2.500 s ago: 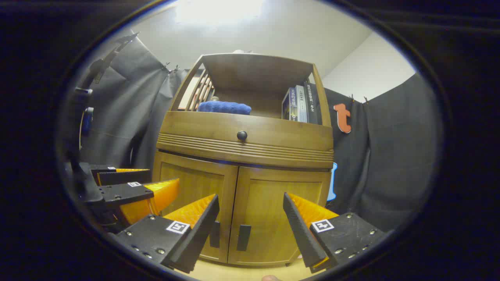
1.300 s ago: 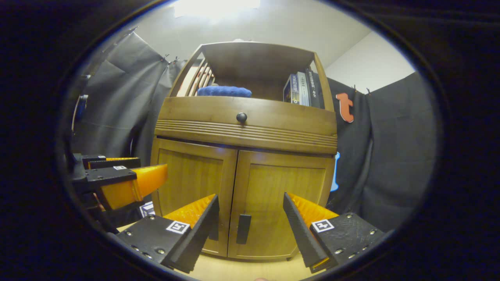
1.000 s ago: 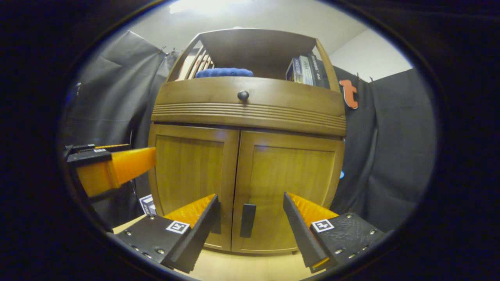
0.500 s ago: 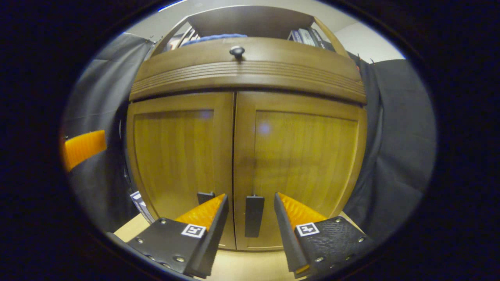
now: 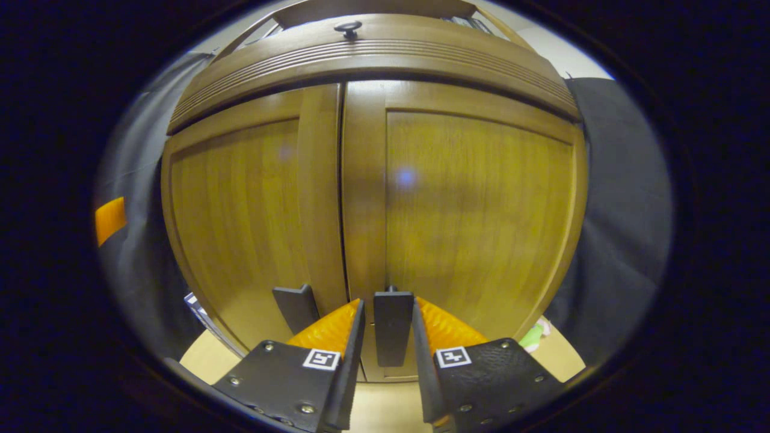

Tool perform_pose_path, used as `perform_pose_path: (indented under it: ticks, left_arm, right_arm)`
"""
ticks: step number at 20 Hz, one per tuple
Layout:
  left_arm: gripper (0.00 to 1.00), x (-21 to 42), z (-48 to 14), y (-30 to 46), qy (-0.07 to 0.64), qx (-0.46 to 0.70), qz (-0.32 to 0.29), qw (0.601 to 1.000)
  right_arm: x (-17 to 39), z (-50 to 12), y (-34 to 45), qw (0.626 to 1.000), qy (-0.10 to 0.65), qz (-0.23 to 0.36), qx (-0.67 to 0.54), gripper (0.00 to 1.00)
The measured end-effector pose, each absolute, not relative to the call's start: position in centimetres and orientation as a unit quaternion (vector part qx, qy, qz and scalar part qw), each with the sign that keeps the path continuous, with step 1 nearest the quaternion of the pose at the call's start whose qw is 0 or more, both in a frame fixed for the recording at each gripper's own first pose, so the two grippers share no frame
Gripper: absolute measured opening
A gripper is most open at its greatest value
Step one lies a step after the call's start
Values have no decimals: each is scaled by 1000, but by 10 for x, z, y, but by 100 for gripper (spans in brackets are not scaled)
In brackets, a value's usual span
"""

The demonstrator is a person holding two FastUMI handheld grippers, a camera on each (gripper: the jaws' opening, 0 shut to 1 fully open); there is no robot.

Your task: Open the right door of the double-door shoe cabinet with the right hand, and open the left door with the left hand.

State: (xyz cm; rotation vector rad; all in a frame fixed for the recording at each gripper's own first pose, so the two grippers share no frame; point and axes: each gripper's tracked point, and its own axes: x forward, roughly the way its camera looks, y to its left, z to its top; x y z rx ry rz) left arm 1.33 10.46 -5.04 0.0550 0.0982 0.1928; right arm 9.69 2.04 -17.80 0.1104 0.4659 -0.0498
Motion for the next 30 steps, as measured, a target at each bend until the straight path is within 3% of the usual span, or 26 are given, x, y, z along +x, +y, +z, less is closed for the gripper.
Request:
perform_pose_path:
  ticks: [1, 2, 4, 5, 17, 19, 21, 23, 24, 30]
  left_arm:
    - [95, 14, -51, 106, 50, 26, 97, 994]
    - [92, 14, -53, 107, 51, 24, 98, 994]
    - [95, 14, -55, 107, 53, 21, 97, 994]
    - [92, 14, -54, 106, 54, 20, 96, 994]
    - [95, 2, -48, 98, 48, 14, 91, 995]
    - [92, 0, -48, 91, 50, 11, 85, 995]
    - [99, -2, -48, 84, 51, 10, 78, 996]
    - [92, -3, -46, 76, 49, 10, 70, 996]
    - [95, -4, -45, 72, 47, 10, 65, 997]
    - [92, -8, -44, 43, 46, 11, 32, 998]
  right_arm:
    - [110, -183, 19, 971, 228, -30, 60, 27]
    - [109, -186, 20, 971, 228, -35, 58, 31]
    - [106, -185, 18, 972, 223, -45, 58, 31]
    - [109, -185, 19, 972, 221, -47, 62, 24]
    - [67, -174, 3, 972, 209, -83, 69, 27]
    - [58, -172, 1, 972, 207, -85, 67, 27]
    - [50, -170, -2, 972, 205, -88, 67, 24]
    - [44, -169, -5, 973, 203, -92, 66, 27]
    - [40, -168, -6, 973, 202, -94, 65, 26]
    - [10, -163, -22, 972, 198, -108, 64, 26]
